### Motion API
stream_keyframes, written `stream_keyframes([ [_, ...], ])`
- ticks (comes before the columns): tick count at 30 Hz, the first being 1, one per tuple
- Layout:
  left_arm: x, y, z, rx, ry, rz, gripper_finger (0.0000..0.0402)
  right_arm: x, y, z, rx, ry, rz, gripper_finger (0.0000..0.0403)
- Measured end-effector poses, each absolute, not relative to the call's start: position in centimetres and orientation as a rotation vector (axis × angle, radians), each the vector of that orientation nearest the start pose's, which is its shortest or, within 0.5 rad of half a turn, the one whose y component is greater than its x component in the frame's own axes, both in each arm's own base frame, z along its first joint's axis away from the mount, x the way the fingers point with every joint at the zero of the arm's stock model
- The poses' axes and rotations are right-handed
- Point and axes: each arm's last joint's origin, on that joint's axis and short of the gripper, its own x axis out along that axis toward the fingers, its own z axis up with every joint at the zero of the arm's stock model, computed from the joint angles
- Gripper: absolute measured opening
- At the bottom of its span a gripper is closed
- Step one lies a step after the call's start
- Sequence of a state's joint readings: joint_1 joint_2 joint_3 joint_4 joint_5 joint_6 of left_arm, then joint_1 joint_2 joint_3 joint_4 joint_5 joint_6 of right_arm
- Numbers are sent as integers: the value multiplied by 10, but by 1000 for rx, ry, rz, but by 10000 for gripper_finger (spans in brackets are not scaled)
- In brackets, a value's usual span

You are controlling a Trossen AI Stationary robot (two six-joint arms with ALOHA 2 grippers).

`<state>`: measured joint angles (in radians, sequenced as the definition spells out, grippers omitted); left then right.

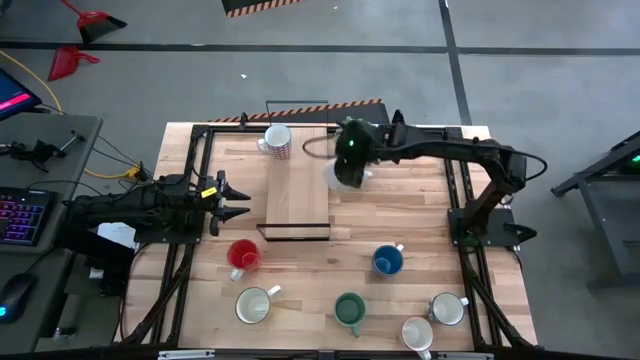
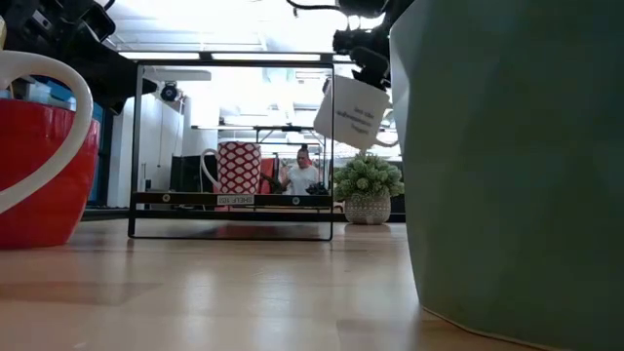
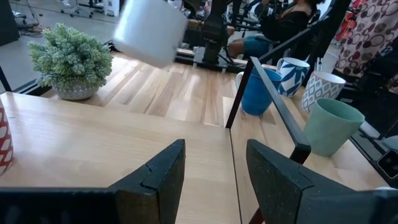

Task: Place coffee mugs
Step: Put the white mug on the shelf

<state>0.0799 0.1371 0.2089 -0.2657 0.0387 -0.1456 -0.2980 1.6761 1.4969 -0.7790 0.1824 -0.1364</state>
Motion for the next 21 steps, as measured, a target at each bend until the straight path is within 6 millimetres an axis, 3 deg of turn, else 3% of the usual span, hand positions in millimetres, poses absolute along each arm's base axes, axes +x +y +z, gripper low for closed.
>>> stream_keyframes([
  [4, 93, 6, 198, -156, 190, 56, 158, 345, -132, 308, -48, 950, -386, 1],
  [8, 93, 6, 198, -157, 190, 56, 158, 366, -153, 313, -64, 915, -382, 0],
  [15, 93, 6, 198, -157, 190, 58, 158, 399, -186, 302, -35, 1025, -325, 0],
  [21, 93, 6, 198, -157, 190, 58, 158, 425, -200, 299, -7, 1012, -289, 0],
])
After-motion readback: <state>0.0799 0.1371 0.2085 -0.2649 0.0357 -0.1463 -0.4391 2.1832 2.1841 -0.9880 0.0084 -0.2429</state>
